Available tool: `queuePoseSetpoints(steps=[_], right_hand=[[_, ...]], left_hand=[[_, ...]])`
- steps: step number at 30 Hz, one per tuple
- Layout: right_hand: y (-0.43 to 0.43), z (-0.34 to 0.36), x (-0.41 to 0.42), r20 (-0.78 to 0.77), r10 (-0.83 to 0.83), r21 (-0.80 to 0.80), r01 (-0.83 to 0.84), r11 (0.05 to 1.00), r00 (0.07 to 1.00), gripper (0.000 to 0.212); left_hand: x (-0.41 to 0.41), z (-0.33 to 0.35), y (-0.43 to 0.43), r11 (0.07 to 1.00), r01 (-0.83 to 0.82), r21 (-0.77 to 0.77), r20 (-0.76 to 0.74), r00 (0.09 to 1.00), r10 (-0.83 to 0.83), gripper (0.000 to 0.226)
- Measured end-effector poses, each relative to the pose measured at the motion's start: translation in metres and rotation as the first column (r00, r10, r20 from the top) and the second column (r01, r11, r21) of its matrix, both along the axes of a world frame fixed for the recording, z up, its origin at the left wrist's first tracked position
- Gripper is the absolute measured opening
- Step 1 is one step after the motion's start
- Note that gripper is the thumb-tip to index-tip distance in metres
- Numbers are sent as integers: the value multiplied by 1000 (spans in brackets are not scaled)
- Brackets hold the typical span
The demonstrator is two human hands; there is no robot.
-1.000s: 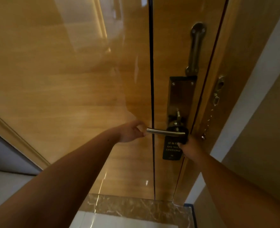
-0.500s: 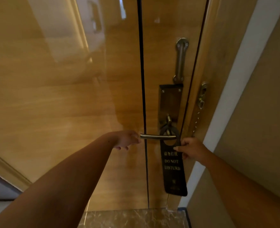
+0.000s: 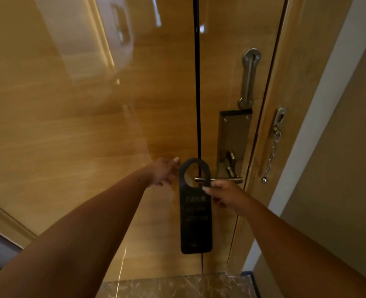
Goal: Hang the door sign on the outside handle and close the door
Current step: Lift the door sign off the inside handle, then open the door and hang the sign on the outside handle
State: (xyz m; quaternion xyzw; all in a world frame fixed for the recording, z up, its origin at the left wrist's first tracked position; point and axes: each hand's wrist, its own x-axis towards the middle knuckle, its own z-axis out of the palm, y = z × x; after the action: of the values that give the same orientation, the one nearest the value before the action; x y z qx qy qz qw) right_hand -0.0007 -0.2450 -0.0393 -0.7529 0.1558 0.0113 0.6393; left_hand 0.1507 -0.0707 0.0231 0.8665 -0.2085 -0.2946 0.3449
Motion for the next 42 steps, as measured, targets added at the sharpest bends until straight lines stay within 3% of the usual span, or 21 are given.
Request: queuePoseSetpoints(steps=[6, 9, 11, 13, 17, 20, 23, 28, 31, 34, 37, 42], right_hand=[[-59, -11, -39, -113, 51, 275, -18, 961, 992, 26], [-84, -17, -64, -211, 46, 258, 10, 966, 977, 42], [-99, -21, -80, -272, 16, 221, 46, 974, 962, 49], [-107, -27, -94, -318, -37, 164, 93, 982, 947, 44], [-116, -38, -111, -344, -130, 153, 192, 969, 930, 42], [-121, -45, -114, -333, -164, 218, 245, 945, 928, 49], [-124, -50, -111, -311, -148, 265, 235, 935, 939, 47], [-126, -62, -108, -285, -99, 320, 192, 928, 953, 38], [-129, -64, -112, -252, -73, 355, 163, 921, 965, 31], [-131, -60, -110, -205, -128, 397, 202, 895, 970, 37], [-129, -56, -107, -168, -169, 419, 225, 880, 971, 44], [-122, -49, -107, -124, -213, 426, 246, 871, 969, 29]], left_hand=[[-23, -1, -69, 973, 225, 47, 29, 974, -227, 66], [-43, -14, -105, 902, 390, 186, 43, 914, -404, 64], [-55, -30, -122, 849, 424, 314, 164, 857, -489, 56], [-57, -42, -128, 864, 371, 340, 304, 826, -474, 66], [-49, -59, -128, 931, 337, 143, 203, 910, -361, 62], [-53, -79, -126, 980, 155, -124, 61, 987, -149, 65], [-55, -102, -131, 952, 24, -305, -33, 999, -36, 71], [-56, -127, -136, 925, -112, -364, -153, 987, 59, 100], [-62, -122, -137, 930, -50, -364, -63, 998, 29, 65], [-68, -119, -134, 950, 30, -311, 69, 998, -9, 36], [-76, -112, -127, 941, -20, -337, 19, 999, 28, 53], [-111, -107, -105, 890, -43, -454, -104, 995, -5, 47]])
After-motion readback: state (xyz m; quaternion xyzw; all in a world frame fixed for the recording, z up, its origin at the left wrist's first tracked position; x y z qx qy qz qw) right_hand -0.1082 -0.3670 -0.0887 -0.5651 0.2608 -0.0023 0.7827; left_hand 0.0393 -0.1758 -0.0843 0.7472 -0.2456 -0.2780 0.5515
